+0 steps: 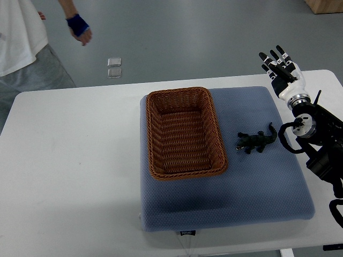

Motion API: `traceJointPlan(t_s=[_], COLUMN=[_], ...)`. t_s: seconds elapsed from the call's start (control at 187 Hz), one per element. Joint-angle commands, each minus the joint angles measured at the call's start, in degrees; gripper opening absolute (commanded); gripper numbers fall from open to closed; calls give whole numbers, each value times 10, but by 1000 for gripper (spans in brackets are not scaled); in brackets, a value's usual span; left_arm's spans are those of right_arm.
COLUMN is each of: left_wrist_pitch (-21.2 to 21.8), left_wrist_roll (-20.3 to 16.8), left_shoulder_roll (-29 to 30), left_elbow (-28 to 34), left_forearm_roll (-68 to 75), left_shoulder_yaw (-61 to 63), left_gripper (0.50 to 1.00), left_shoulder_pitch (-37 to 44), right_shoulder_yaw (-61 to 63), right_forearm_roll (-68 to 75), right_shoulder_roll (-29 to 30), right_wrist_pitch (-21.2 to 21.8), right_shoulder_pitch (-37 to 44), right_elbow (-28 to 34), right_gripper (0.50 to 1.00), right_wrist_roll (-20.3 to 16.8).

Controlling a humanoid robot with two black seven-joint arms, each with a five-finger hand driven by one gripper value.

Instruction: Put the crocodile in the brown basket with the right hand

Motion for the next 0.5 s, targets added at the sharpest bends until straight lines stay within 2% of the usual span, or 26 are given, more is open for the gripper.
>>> traceJointPlan(t_s=[0.0,0.497], left_wrist_pitch=[0,0], left_wrist_roll=[0,3], left_shoulder_roll=[0,0], left_elbow=[0,-3], left_forearm_roll=[0,0], left_shoulder_yaw=[1,1], left_gripper=[1000,1000], left_shoulder_pitch=[0,0], right_shoulder_yaw=[0,2], right_forearm_roll=[0,0], right_shoulder_roll=[-1,-3], right_wrist_pitch=[0,0], right_shoulder_pitch=[0,2], right_elbow=[0,0], right_gripper=[930,928], right_wrist_roll=[0,0])
